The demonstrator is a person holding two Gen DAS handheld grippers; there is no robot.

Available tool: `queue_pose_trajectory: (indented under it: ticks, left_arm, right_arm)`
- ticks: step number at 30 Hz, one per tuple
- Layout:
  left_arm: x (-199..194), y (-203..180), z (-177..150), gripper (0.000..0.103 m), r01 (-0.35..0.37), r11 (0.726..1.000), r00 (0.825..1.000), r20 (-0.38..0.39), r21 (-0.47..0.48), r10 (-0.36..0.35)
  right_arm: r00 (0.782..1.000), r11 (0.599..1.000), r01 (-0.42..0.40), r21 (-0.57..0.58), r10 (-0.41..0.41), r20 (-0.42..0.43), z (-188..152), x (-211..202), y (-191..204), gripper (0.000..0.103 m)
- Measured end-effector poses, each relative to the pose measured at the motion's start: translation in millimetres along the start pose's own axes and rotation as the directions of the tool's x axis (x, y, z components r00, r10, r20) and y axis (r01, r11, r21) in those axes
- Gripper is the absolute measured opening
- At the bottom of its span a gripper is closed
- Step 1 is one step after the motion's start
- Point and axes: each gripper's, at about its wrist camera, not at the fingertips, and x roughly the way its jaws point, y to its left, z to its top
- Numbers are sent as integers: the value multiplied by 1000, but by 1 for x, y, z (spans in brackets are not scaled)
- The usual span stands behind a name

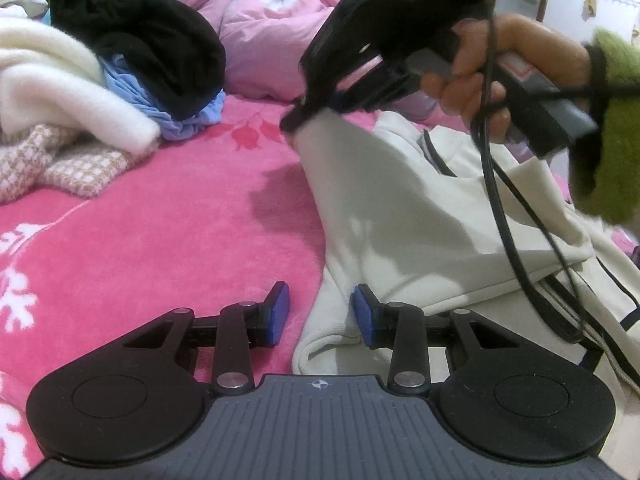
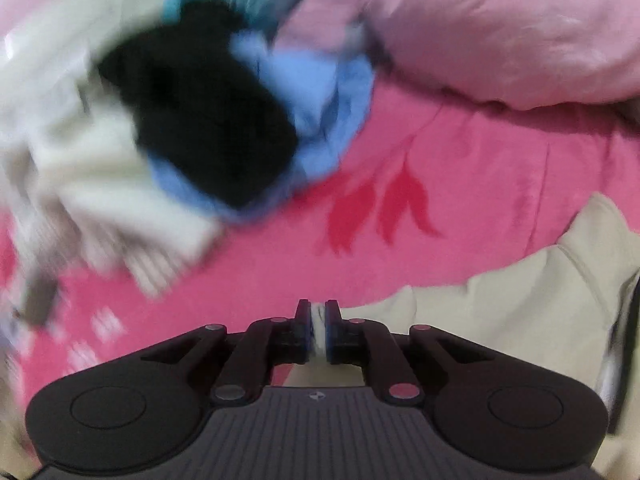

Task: Fold clothes

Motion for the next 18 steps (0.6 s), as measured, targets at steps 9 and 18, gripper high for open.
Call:
queue_pose_trajectory:
  ticks: [9,18]
  left_arm:
    - [1,8,1,36,25,999,1000,-1,-44,-25]
    - [0,19,2,37,68,992,998,0,-108,-68]
  right_arm:
    - [986,975,-137,176,117,122,-22,32,-38,4]
    - [885,919,-261,296,104,454,-14,-98,-83,4]
